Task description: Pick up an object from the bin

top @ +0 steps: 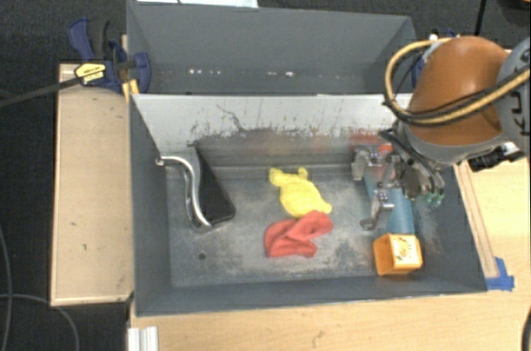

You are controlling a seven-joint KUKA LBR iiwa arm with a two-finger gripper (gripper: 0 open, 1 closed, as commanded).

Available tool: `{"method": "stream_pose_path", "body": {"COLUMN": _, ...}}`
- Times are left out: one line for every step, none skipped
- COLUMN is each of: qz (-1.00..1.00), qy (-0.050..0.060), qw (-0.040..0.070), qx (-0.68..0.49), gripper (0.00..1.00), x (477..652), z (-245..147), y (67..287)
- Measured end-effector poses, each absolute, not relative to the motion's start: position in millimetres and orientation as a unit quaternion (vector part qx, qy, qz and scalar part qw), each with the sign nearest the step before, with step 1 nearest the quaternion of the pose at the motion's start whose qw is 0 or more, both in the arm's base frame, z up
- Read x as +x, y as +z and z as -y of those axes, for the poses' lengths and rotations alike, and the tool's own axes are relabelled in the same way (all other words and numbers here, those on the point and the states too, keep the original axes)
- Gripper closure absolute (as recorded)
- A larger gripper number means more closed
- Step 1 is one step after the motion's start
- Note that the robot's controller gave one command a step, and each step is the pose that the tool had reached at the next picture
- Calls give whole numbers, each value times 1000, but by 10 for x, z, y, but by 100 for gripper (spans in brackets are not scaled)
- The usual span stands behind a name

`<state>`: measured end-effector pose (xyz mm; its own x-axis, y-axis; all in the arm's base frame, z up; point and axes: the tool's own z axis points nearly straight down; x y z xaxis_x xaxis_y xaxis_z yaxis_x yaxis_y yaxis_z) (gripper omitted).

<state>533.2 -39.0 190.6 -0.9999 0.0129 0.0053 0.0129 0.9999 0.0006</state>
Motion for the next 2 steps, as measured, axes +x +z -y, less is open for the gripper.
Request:
{"method": "stream_pose_path", "body": {"qz": 1000, "qy": 0, "qw": -2, "qx": -6, "gripper": 0, "x": 5349, "z": 389, "y": 1950}}
{"method": "stream_pose_path", "body": {"qz": 998, "qy": 0, "qw": -3, "qx": 58, "gripper": 0, "x": 5258, "z": 64, "y": 1575}}
